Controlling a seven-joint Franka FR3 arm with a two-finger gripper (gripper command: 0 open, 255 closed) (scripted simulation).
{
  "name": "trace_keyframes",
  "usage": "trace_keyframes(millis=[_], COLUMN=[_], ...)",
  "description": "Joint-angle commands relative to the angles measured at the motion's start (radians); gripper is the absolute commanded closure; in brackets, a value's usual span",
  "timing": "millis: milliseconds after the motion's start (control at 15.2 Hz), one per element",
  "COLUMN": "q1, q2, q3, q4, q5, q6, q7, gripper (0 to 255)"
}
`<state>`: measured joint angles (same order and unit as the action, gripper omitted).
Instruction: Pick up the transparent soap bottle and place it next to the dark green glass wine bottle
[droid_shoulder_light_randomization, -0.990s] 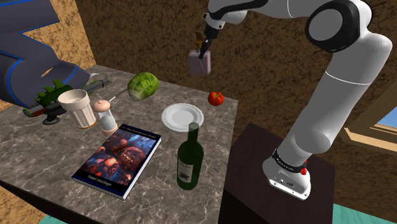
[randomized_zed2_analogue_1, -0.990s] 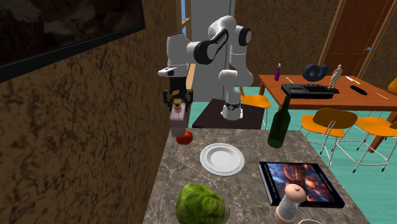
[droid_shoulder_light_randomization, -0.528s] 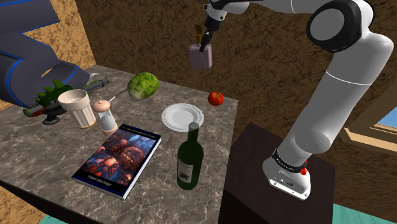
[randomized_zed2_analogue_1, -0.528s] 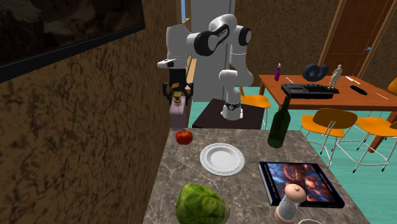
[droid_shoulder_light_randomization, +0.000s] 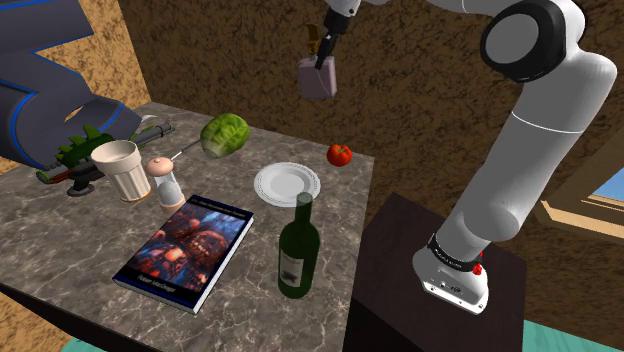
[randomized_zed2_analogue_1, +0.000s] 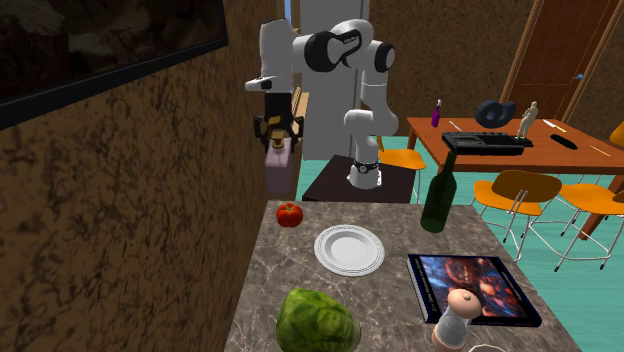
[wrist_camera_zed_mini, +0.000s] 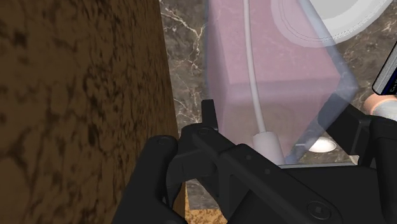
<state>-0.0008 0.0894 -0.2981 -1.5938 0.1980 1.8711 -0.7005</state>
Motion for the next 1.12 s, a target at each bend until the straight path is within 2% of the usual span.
trace_keyframes(millis=[0,1056], q1=[-0.001,-0.027], q2=[0.006,0.091], q3=[-0.001,-0.011], q4=[0.036,0.368], q5=[0.0,0.026], q6=[-0.031,-0.28], q7=[0.004,0.026], gripper=[255,255])
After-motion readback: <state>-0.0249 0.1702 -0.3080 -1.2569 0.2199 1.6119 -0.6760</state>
